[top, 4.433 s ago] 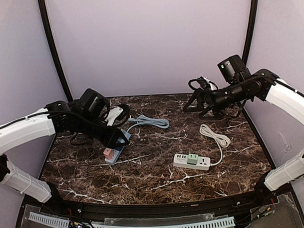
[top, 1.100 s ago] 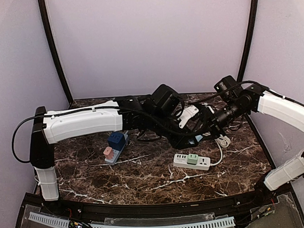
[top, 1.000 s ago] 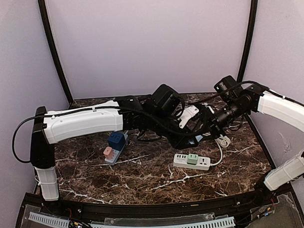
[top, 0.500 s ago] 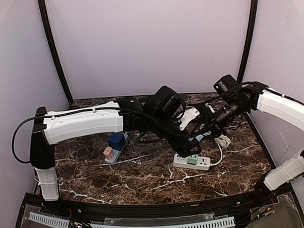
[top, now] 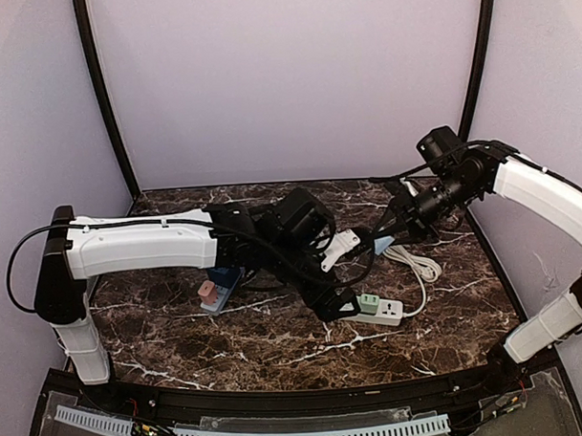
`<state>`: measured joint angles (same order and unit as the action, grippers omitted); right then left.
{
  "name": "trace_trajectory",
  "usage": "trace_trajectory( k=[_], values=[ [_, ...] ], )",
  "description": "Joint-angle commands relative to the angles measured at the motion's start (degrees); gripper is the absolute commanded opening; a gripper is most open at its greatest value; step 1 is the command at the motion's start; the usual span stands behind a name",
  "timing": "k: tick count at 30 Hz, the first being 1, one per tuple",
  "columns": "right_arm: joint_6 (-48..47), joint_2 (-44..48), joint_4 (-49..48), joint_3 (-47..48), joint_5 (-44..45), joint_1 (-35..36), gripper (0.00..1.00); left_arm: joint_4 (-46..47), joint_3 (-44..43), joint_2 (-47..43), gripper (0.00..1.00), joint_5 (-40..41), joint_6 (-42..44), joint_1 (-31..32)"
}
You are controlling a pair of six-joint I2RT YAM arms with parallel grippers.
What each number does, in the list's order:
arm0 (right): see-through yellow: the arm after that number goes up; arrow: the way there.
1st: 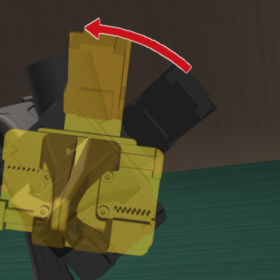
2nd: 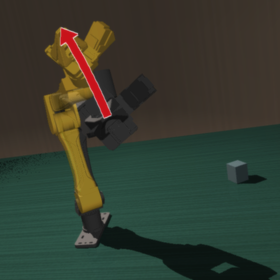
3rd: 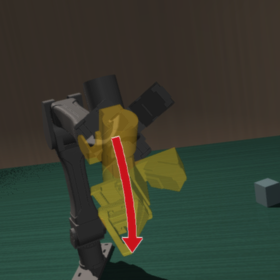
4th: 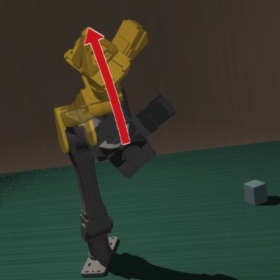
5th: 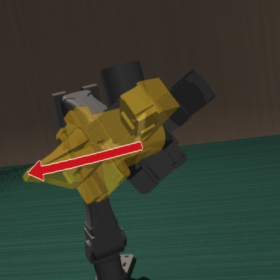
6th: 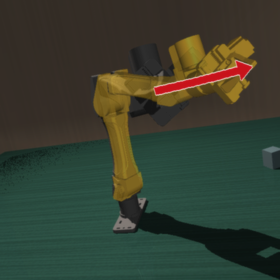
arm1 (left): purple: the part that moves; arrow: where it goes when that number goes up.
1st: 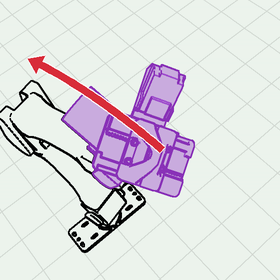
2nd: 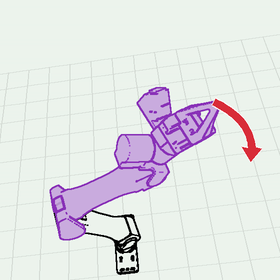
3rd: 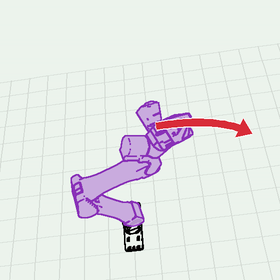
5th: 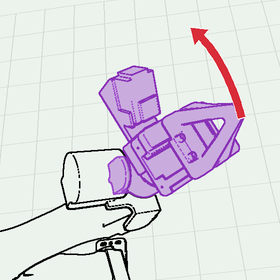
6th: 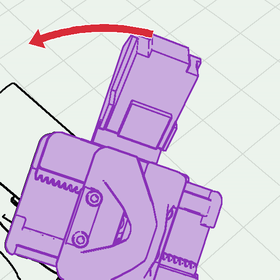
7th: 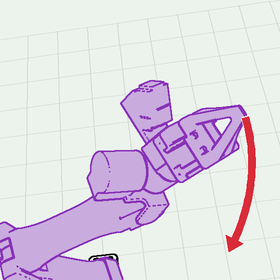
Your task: Insert the plug
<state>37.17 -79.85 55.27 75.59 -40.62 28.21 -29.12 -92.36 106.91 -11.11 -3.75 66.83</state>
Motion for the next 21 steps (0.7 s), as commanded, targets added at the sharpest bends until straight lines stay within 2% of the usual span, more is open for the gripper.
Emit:
trace_trajectory(
  k=[1,7,13,21],
  values=[
    [-5.9,-0.6,2.7,4.2,3.2,-1.2,0.0,3.1,5.8,-7.2,0.99,1.4,-1.4,0.3],
    [-14.5,0.8,3.6,7.5,7.6,-1.2,0.0,5.3,14.5,-14.3,0.99,3.1,-2.6,0.3],
    [-22.7,3.7,4.1,6.4,11.8,-1.3,0.0,6.3,22.9,-22.5,0.99,5.4,-2.6,0.3],
    [-32.6,8.0,4.1,3.4,16.4,-1.1,0.0,3.8,28.6,-31.3,0.99,8.0,0.1,0.2]
  ],
)
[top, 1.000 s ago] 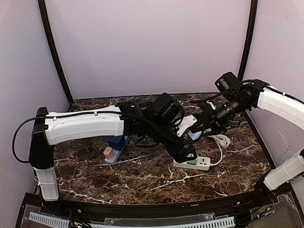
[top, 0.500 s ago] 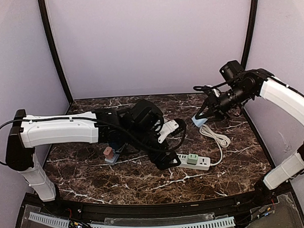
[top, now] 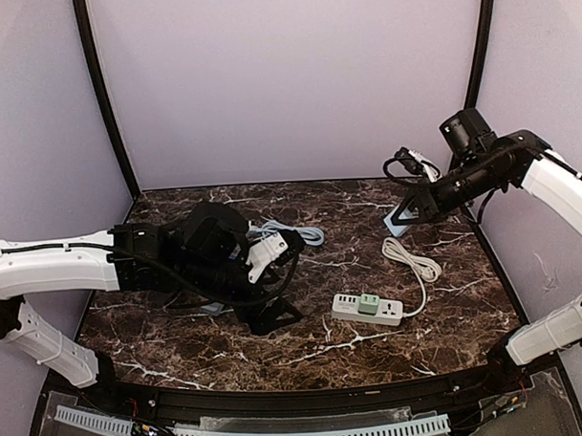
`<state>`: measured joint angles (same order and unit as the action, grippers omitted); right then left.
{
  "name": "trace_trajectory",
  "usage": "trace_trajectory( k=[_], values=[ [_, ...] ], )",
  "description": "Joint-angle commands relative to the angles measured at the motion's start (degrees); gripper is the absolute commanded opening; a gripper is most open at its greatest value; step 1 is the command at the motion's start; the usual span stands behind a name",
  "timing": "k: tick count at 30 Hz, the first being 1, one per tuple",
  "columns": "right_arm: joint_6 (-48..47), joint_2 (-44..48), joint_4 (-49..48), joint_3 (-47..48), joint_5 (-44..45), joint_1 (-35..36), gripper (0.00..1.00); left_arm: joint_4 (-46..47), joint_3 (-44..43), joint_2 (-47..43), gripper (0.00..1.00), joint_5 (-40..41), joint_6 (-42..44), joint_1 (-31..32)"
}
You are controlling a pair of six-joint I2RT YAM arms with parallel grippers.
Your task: Insert the plug
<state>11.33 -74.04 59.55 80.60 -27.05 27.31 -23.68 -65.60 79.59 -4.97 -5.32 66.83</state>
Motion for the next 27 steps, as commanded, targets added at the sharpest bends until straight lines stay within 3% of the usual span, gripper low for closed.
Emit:
trace_trajectory(
  k=[1,14,27],
  values=[
    [-7.7,2.5,-0.3,-1.8,3.0,-0.2,0.0,-2.3,2.2,-4.4,0.99,2.1,2.3,0.2],
    [-27.9,0.5,-2.2,-5.8,9.3,-0.2,0.0,-8.3,2.4,-9.5,0.99,3.0,4.7,0.1],
    [-42.2,-4.2,3.1,-11.2,6.6,-0.2,0.0,-9.9,3.7,-13.5,0.99,6.6,1.0,0.1]
  ],
)
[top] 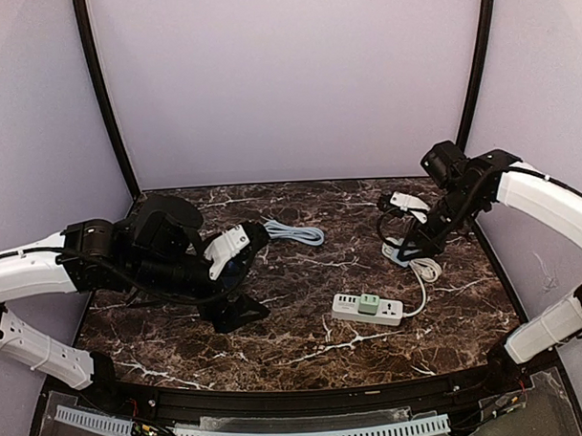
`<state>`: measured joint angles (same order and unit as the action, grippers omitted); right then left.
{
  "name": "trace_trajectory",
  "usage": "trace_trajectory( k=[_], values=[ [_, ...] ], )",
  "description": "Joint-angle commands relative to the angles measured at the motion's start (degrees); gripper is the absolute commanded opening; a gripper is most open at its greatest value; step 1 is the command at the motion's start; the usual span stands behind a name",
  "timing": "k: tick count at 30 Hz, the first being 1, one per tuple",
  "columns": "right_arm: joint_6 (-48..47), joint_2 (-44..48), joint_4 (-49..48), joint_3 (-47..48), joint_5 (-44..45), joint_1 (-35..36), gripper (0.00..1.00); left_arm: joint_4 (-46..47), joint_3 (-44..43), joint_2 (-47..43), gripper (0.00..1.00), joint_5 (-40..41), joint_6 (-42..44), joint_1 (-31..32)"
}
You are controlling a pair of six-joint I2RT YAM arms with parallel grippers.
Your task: Insert the plug
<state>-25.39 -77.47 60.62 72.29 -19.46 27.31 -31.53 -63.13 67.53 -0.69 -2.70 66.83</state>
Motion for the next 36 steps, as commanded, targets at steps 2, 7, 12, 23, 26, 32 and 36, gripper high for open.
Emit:
trace_trajectory(
  k=[2,7,12,23,26,32,36],
  values=[
    [-7.6,-0.5,2.2,-4.5,-1.7,0.0,0.0,-1.9,1.1,-1.2,0.99,2.7,-2.4,0.1],
    [-10.2,0.0,2.0,-7.9,-1.4,0.3,0.0,-0.7,0.5,-0.3,0.99,3.2,-4.9,0.1],
    [-11.3,1.4,0.0,-11.8,-2.0,1.3,0.0,-0.3,-0.2,0.8,0.98,3.1,-6.2,0.1],
    [-9.9,2.2,-7.2,-17.2,-0.9,4.1,0.0,-0.5,-1.5,2.0,0.98,2.7,-6.8,0.1],
    [-9.4,1.5,-9.1,-17.5,-0.9,4.7,0.0,-0.5,-1.7,2.1,0.98,2.7,-7.0,0.1],
    [-8.6,-0.5,-11.6,-17.8,0.3,6.0,0.0,-0.6,-1.9,2.3,0.99,3.6,-7.0,0.1],
    [-8.4,-1.5,-12.2,-17.9,0.4,6.7,0.0,-0.6,-1.8,2.3,0.99,4.1,-7.2,0.1]
  ],
)
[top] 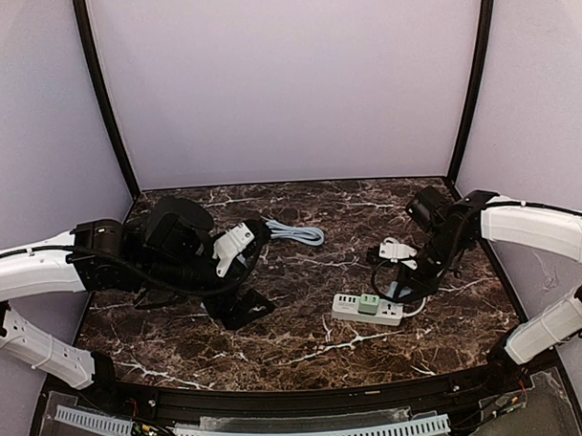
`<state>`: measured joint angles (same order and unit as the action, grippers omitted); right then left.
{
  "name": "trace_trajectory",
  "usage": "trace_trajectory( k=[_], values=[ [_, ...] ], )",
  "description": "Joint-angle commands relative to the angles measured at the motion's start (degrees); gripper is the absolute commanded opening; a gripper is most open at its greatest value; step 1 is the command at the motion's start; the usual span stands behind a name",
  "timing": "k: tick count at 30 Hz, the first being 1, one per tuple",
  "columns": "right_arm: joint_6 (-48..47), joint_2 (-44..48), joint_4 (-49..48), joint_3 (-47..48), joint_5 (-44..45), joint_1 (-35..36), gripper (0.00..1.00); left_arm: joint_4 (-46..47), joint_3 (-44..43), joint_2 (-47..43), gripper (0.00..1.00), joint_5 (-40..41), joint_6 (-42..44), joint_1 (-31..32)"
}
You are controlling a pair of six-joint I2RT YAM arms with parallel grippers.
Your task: Insert the plug
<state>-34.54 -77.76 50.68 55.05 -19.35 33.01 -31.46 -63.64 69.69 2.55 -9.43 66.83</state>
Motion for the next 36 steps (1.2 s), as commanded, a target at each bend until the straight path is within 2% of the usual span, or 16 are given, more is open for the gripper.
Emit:
trace_trajectory(
  k=[1,36],
  values=[
    [0.8,-1.4,-2.4,-0.7,0.2,1.1,0.0,-0.7,-1.3,0.1,0.99,1.0,-0.4,0.2],
    [1.1,-3.7,-6.0,-3.9,4.2,3.5,0.0,-0.1,-0.2,-0.2,0.99,0.7,-1.9,0.1]
  ],
)
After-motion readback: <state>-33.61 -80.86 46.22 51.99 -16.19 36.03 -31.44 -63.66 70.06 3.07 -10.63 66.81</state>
